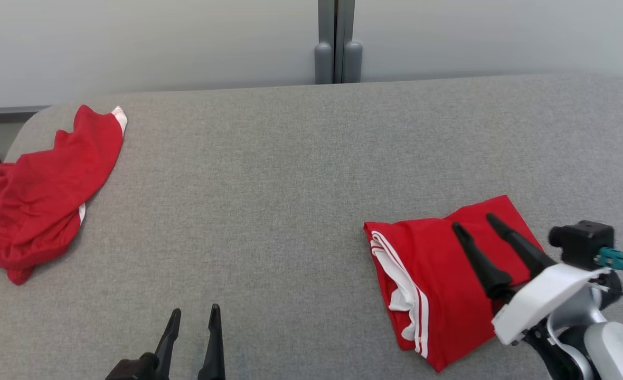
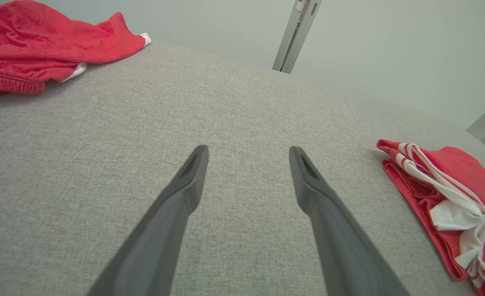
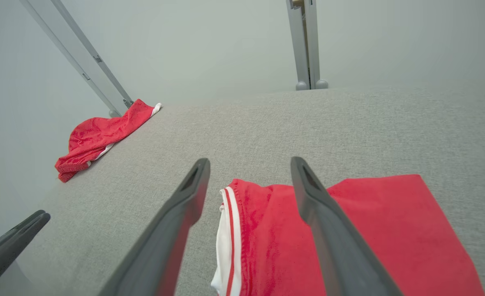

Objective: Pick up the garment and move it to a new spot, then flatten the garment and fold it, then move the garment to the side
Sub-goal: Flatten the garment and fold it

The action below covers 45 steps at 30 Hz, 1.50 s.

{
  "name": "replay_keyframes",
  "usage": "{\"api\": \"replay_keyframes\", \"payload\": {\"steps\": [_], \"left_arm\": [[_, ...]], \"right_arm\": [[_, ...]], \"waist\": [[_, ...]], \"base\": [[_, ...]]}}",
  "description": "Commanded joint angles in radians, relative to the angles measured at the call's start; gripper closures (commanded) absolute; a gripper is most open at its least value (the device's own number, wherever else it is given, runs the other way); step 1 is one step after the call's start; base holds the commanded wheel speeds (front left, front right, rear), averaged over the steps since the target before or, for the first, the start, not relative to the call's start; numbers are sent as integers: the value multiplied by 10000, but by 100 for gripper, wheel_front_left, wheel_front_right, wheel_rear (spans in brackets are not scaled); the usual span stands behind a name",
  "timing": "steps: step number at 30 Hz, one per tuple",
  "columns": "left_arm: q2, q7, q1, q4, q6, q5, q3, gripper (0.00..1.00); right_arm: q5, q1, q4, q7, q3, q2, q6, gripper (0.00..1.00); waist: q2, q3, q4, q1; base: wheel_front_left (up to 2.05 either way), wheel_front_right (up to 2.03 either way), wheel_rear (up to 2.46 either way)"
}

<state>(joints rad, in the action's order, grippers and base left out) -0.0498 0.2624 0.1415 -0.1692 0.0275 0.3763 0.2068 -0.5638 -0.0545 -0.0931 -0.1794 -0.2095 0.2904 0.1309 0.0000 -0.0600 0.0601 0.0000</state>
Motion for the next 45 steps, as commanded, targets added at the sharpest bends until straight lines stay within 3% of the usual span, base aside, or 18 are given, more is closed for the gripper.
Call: {"api": "replay_keyframes", "payload": {"steps": [1,6,14,21,22,23,25,31,38,45], "left_arm": [[-15,33,241,22,12,62,-55,0],[-16,33,466,84,49,-66,-285,0],[-16,33,722,122,165,-331,-637,0],[-16,33,770,144,181,-375,-747,0],[-16,33,775,147,182,-375,-754,0],[-16,33,772,146,185,-379,-760,0],[-16,33,739,148,194,-387,-762,0],[-16,33,463,61,245,-412,-659,0],[-19,33,184,-71,232,-381,-478,0],[-17,33,211,-137,237,-474,-548,0]], "right_arm": [[168,266,-21,293,283,74,-4,0],[1336,954,523,1367,1423,386,-6,0],[3721,1646,2589,4000,2623,384,-7,0],[4317,1472,3803,4457,2891,-58,-10,0],[4305,1377,3769,4444,2818,-101,-9,6],[4270,1308,3739,4447,2738,-139,-9,45],[4181,1166,3787,4449,2534,-202,-9,100],[4537,327,4668,4445,1589,-454,-9,100],[5301,-294,6897,4368,844,-805,-9,100],[5018,-521,7886,4394,-46,-1471,0,100]], "waist": [[0,253,-112,0],[0,587,-237,0],[0,856,-349,0],[0,863,-382,0],[0,842,-395,0],[0,818,-402,0],[0,754,-420,0],[0,481,-394,0],[0,156,17,0],[0,45,194,0]], "base": [[0,0,0],[0,0,0],[0,0,0],[0,0,0],[0,0,0],[0,0,0],[0,0,0],[0,0,0],[0,0,0],[0,0,0]]}}
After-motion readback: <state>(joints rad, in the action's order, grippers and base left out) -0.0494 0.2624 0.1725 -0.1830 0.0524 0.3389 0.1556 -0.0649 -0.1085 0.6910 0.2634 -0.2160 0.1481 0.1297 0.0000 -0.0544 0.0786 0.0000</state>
